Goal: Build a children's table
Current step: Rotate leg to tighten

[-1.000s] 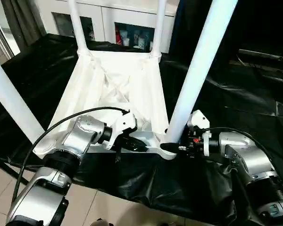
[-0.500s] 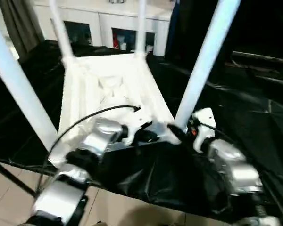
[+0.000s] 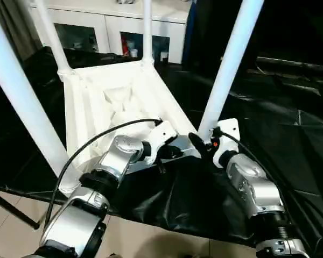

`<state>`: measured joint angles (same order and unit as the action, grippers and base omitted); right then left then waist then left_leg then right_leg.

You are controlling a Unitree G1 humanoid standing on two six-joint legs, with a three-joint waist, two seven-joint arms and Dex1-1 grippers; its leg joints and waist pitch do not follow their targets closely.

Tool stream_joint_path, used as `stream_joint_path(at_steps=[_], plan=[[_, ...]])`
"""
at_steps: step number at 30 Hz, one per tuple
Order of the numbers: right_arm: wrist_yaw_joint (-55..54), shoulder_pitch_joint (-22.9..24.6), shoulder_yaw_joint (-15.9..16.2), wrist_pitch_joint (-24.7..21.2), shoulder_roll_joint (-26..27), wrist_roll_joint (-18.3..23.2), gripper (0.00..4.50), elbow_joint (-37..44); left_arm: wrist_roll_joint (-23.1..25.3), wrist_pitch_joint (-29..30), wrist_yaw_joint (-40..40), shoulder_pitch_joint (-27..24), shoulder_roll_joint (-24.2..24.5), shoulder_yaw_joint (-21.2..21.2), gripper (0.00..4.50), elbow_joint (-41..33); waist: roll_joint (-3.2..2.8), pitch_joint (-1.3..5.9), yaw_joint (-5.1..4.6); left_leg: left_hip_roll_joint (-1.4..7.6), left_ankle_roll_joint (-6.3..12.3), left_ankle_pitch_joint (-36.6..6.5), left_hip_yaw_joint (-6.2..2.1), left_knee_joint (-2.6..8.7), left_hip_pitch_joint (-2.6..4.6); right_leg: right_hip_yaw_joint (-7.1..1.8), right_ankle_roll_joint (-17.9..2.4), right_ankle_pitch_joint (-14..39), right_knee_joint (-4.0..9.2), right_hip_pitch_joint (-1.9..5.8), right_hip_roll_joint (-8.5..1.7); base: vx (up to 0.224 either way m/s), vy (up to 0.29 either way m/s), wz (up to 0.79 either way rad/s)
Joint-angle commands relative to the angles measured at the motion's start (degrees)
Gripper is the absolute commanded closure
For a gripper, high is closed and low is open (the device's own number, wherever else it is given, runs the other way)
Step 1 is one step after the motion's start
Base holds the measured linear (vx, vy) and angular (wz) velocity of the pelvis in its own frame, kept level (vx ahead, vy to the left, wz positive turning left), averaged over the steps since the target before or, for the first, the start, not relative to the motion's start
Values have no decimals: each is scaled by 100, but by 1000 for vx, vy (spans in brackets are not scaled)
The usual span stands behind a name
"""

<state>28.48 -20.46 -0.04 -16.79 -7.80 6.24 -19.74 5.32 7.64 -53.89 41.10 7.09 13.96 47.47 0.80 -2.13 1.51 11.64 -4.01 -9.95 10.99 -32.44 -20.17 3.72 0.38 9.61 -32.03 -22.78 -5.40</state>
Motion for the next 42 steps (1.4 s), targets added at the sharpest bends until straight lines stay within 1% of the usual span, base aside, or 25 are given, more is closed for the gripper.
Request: stream_joint_path(at_steps=[1,2,3,4,6,8,10,11,12,14,17,18,22,23,24,29,31,33,34,36,37,38,40,41,42], plan=[[1074,29,596,-47,-167,122,122,-88,-196,-266,-266,39,39,-14,450,54,84,221,-8,91,181,-2393,-105,410,61,-130,-377,3457,591,99,-273,0,0,0],[1172,36,611,-33,-225,129,122,-76,-199,-273,-319,32,70,-9,450,45,94,233,18,97,224,-2269,-95,405,45,-143,-422,3337,570,116,-280,0,0,0],[1552,64,661,5,-439,174,122,-17,-214,-295,-555,2,192,17,450,-8,95,231,26,98,234,-2235,-91,407,53,-144,-445,3316,575,108,-279,0,0,0],[1868,87,703,27,-617,221,122,38,-233,-298,-760,-24,294,39,450,-57,92,243,37,105,255,-2138,-92,412,29,-152,-511,3162,544,142,-281,0,0,0],[2457,118,789,57,-981,291,122,138,-308,-317,-1269,-100,508,87,450,-214,65,251,60,138,288,-2012,-86,423,19,-174,-727,2704,474,160,-277,0,0,0],[2682,120,812,32,-1119,330,122,158,-341,-286,-1483,-130,592,113,450,-282,54,266,61,158,268,-1947,-75,426,19,-183,-919,2313,425,175,-264,0,0,0],[3065,114,841,21,-1372,394,122,195,-425,-244,-1947,-187,754,167,450,-415,24,279,64,168,263,-1898,-72,424,14,-184,-1079,1995,379,203,-259,0,0,0],[3275,103,851,31,-1504,421,122,211,-461,-225,-2180,-203,836,194,450,-461,31,285,64,167,267,-1846,-65,416,9,-187,-1124,1869,358,206,-254,0,0,0],[3306,100,853,37,-1523,423,122,211,-464,-226,-2209,-202,847,197,450,-462,11,294,79,173,280,-1770,-49,403,27,-193,-1241,1631,333,201,-252,0,0,0],[3443,69,857,100,-1624,404,122,160,-445,-287,-2277,-169,893,202,450,-385,19,309,115,180,330,-1579,-1,363,38,-198,-1414,1247,282,201,-239,0,0,0],[3452,40,893,173,-1651,353,122,84,-439,-326,-2241,-160,897,183,450,-349,39,319,154,175,373,-1344,10,336,4,-206,-1497,965,213,235,-239,17,-2,2],[3454,20,903,189,-1643,357,138,45,-444,-344,-2220,-164,901,168,450,-353,49,320,182,170,391,-1257,19,323,9,-212,-1509,892,200,233,-246,0,0,0],[3477,-12,930,155,-1537,454,165,61,-477,-345,-2211,-185,891,136,450,-378,42,296,212,167,303,-1421,11,338,17,-206,-1344,1441,249,227,-255,0,0,0],[3504,-11,933,139,-1519,477,169,81,-479,-347,-2218,-187,888,136,450,-377,63,290,209,168,293,-1445,8,345,16,-205,-1319,1500,255,224,-252,0,0,0],[3542,11,944,128,-1505,492,171,106,-480,-345,-2204,-195,876,132,450,-380,59,287,210,170,270,-1471,0,353,11,-205,-1278,1585,260,225,-255,0,0,0],[3504,146,1017,141,-1445,485,175,155,-484,-350,-2083,-238,866,79,450,-390,86,284,207,171,267,-1474,-7,356,9,-210,-1228,1615,260,215,-257,0,0,0],[3224,199,977,123,-1338,435,175,113,-426,-413,-1816,-201,816,39,450,-275,88,274,202,164,274,-1470,-6,358,6,-213,-1189,1688,271,207,-261,0,0,0],[2665,215,863,113,-1119,329,176,-35,-356,-451,-1436,-134,705,-10,450,-131,88,261,188,155,225,-1528,-9,366,16,-218,-1128,1871,297,181,-264,0,0,0],[2308,210,774,101,-966,279,176,-130,-319,-439,-1208,-94,622,-33,450,-64,101,254,169,136,179,-1650,-25,375,11,-201,-1033,2169,325,197,-266,0,0,0],[1446,192,537,38,-553,218,176,-308,-257,-340,-819,-20,411,-43,450,31,92,247,138,128,83,-1784,-33,382,37,-199,-906,2515,371,155,-266,0,0,0],[1206,185,461,-2,-415,229,176,-342,-239,-320,-730,-7,343,-33,450,43,85,240,107,120,40,-1882,-54,395,30,-184,-817,2755,398,159,-268,0,0,0],[1085,179,432,-12,-349,224,176,-367,-235,-305,-672,0,300,-33,450,50,59,233,93,114,22,-1980,-75,403,35,-169,-713,2975,424,156,-272,0,0,0],[104,101,286,5,160,96,176,-564,-209,-206,-259,43,-64,-3,450,86,65,227,43,114,-3,-2092,-75,401,51,-173,-650,3124,456,114,-264,0,0,0],[-197,71,260,51,311,39,176,-629,-200,-174,-127,50,-177,9,450,94,-15,227,37,113,-36,-2167,-89,408,72,-169,-652,3166,464,94,-266,0,0,0],[-642,0,217,131,573,-21,176,-727,-165,-128,59,46,-361,56,450,85,29,225,-16,104,-76,-2266,-107,416,45,-140,-593,3257,481,111,-258,0,0,0]])
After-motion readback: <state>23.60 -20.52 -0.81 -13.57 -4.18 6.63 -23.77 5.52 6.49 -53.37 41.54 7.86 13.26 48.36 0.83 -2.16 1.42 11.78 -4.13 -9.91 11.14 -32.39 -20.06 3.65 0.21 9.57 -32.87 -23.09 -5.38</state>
